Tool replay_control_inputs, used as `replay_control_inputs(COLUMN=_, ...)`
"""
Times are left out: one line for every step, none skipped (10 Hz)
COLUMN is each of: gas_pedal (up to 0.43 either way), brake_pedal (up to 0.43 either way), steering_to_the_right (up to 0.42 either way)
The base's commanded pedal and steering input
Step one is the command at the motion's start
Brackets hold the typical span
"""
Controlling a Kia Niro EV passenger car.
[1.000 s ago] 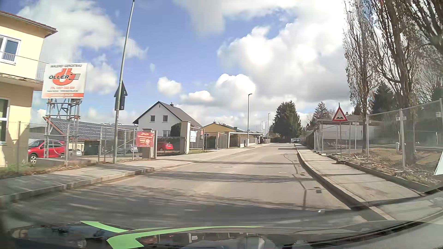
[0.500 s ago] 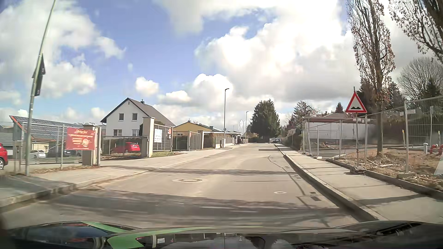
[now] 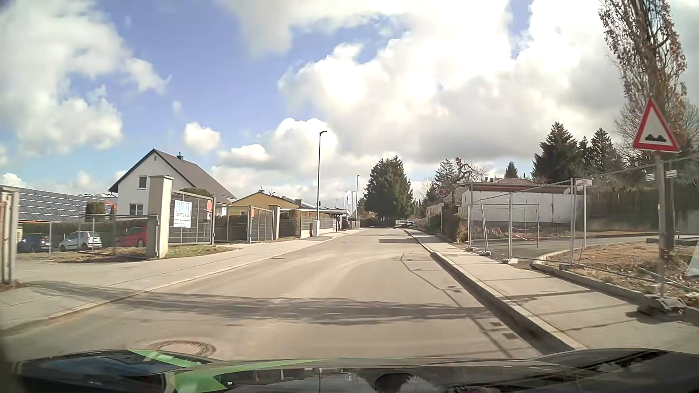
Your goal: Follow the waypoints while adhering to traffic rules and regulations
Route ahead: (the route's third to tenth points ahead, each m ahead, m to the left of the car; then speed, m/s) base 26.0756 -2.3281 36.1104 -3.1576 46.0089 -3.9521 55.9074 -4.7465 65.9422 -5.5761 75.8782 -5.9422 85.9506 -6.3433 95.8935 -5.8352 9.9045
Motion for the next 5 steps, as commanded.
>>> replay_control_inputs(gas_pedal=0.209, brake_pedal=0.0, steering_to_the_right=0.053)
replay_control_inputs(gas_pedal=0.209, brake_pedal=0.0, steering_to_the_right=0.039)
replay_control_inputs(gas_pedal=0.209, brake_pedal=0.0, steering_to_the_right=0.031)
replay_control_inputs(gas_pedal=0.197, brake_pedal=0.0, steering_to_the_right=0.025)
replay_control_inputs(gas_pedal=0.197, brake_pedal=0.0, steering_to_the_right=0.019)
